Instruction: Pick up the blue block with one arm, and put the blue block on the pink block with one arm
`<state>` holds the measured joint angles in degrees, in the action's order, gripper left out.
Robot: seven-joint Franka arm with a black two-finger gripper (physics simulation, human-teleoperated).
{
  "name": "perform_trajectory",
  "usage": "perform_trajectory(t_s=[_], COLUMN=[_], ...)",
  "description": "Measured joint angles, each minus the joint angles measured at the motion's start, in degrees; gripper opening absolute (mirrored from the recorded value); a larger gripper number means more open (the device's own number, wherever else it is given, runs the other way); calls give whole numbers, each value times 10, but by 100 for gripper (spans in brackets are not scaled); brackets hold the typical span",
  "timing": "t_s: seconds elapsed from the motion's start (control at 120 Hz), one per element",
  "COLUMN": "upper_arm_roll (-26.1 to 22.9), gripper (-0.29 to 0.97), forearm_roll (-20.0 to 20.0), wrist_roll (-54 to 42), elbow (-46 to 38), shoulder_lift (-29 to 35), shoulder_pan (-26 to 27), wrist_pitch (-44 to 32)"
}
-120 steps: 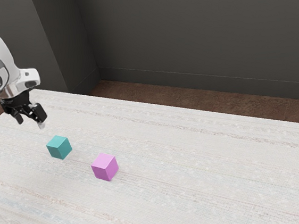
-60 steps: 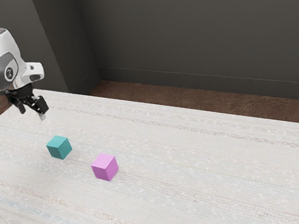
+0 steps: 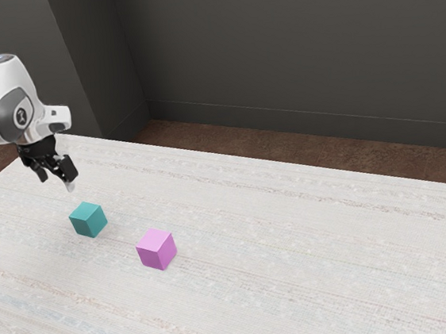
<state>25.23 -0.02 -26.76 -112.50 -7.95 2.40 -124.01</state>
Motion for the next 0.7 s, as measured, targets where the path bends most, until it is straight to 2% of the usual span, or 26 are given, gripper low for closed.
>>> perform_trajectory(t_s=[0.15, 0.258, 0.35, 0.55, 0.7], upper_arm_roll=[0, 1, 1, 0, 0], gripper=[68, 68, 68, 68, 68], forearm_roll=[-3, -36, -47, -28, -22], wrist_roll=[-10, -24, -31, -27, -24], elbow=[-17, -19, -29, -63, -55], shoulder_lift=[-20, -43, -46, -27, -46], shoulder_pan=[0, 0, 0, -1, -3], wrist_pitch=[-25, -42, -53, -75, -90])
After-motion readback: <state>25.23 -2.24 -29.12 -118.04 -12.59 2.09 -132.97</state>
